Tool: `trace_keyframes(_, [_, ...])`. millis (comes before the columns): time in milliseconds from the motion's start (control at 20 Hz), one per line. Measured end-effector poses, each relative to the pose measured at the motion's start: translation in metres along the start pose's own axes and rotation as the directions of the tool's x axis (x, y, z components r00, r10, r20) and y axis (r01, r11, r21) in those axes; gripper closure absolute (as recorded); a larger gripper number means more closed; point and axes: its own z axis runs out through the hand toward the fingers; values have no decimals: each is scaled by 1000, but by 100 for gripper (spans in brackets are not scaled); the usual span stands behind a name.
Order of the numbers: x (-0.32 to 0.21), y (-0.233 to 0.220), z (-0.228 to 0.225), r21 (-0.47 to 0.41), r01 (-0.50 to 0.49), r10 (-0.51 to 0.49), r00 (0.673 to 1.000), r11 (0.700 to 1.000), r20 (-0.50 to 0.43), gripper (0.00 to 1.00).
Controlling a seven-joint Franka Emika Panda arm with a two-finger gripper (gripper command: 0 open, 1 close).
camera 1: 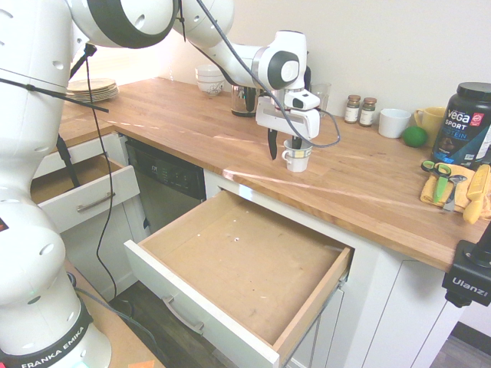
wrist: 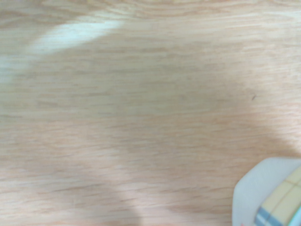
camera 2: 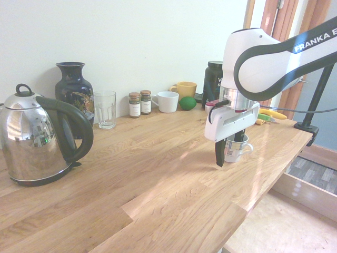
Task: Put cup in the drawer
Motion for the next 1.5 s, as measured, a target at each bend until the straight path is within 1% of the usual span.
trace_keyframes(1150, [2, 2, -1, 5, -4, 4, 1000, 1000, -6, 100])
trace_keyframes(1500, [-6, 10, -14, 10, -2, 2, 1000, 1000, -8, 100])
